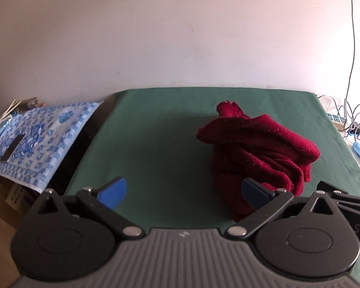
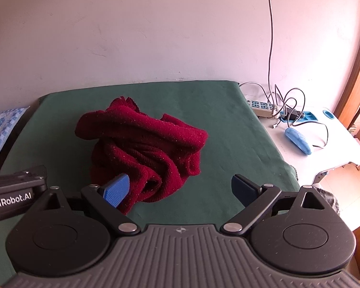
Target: Fold clothes
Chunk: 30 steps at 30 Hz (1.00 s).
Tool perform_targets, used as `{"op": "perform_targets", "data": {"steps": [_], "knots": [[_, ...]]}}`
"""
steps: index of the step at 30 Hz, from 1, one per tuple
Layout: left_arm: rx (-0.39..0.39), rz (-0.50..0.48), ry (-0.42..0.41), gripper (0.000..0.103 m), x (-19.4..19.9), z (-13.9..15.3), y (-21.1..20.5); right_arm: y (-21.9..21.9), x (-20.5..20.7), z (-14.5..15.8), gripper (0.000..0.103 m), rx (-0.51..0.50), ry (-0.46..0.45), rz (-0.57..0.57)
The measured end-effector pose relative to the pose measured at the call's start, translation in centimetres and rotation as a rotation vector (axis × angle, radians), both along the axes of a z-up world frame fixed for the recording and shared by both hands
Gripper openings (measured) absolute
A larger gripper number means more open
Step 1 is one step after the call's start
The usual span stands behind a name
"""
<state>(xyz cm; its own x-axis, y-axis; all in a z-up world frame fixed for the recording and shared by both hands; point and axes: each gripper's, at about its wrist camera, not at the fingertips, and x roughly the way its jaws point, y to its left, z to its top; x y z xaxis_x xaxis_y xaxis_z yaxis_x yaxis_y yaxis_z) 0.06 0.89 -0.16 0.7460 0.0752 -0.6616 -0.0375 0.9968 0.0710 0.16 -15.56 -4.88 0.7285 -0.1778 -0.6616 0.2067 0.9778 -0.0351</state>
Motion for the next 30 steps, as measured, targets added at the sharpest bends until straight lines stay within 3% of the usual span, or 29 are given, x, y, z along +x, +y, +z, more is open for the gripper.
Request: {"op": "perform_targets", "data": {"steps": [30], "knots": [[0.018, -0.010, 0.033, 0.102, 2.0, -0.3, 0.1, -0.2, 1.4, -0.5, 0.091, 0.008, 0.007, 0.009]]}}
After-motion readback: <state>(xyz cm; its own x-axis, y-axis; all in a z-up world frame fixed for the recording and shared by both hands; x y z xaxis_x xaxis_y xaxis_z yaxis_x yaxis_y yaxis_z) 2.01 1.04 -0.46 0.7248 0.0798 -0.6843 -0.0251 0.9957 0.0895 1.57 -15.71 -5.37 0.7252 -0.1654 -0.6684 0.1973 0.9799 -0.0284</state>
